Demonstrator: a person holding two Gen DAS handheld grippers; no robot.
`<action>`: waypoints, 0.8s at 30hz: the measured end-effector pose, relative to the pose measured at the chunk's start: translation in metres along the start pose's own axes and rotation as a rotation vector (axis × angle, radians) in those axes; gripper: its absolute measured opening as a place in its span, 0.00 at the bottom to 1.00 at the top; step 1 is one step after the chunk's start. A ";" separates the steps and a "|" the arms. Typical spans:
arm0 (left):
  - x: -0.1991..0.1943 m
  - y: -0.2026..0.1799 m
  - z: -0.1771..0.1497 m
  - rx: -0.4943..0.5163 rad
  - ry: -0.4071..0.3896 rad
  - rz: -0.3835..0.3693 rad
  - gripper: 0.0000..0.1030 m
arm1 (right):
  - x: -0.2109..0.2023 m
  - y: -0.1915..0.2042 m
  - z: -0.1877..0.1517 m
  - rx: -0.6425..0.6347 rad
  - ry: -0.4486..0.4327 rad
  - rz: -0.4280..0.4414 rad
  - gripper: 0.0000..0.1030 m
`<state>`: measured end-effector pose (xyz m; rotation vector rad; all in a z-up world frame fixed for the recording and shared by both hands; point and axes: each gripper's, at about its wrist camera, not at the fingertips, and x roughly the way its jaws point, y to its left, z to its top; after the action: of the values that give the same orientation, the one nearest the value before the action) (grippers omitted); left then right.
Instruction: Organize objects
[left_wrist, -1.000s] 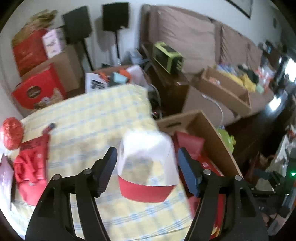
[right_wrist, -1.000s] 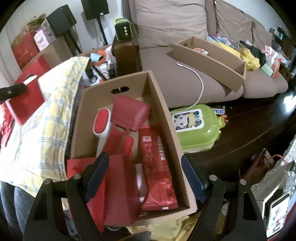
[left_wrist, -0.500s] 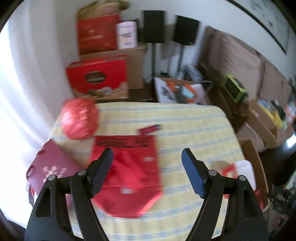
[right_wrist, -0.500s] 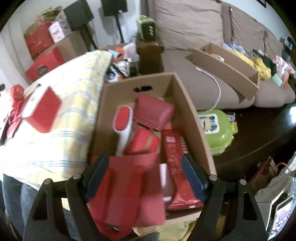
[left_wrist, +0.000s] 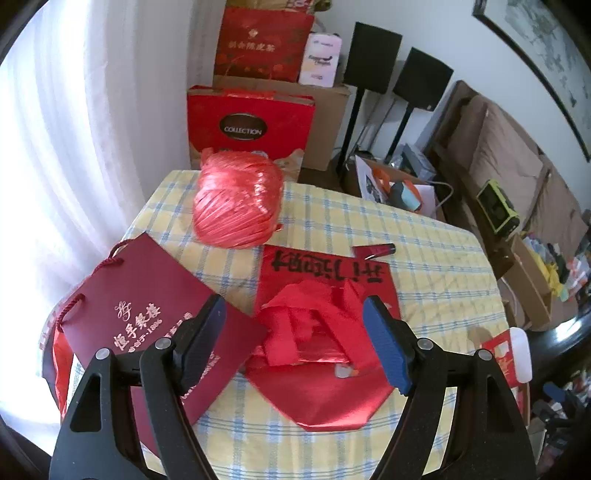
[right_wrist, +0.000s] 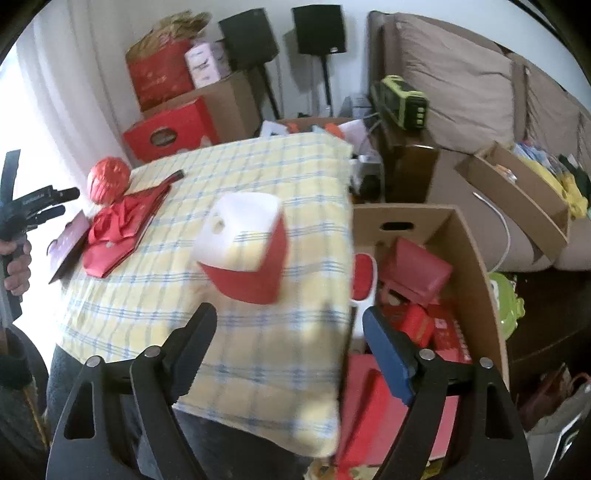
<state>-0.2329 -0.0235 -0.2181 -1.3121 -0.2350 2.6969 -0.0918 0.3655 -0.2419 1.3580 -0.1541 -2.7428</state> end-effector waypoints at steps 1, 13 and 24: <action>0.001 0.004 -0.001 -0.009 0.001 -0.005 0.72 | 0.007 0.008 0.003 -0.008 0.002 -0.021 0.86; -0.005 0.062 0.005 -0.108 -0.035 -0.016 0.76 | 0.069 0.045 0.025 -0.028 0.012 -0.152 0.98; 0.024 0.093 0.047 -0.148 -0.021 0.057 0.91 | 0.091 0.037 0.040 0.081 0.038 -0.126 0.74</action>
<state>-0.2893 -0.1141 -0.2263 -1.3481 -0.4128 2.7891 -0.1778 0.3209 -0.2845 1.4874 -0.1852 -2.8396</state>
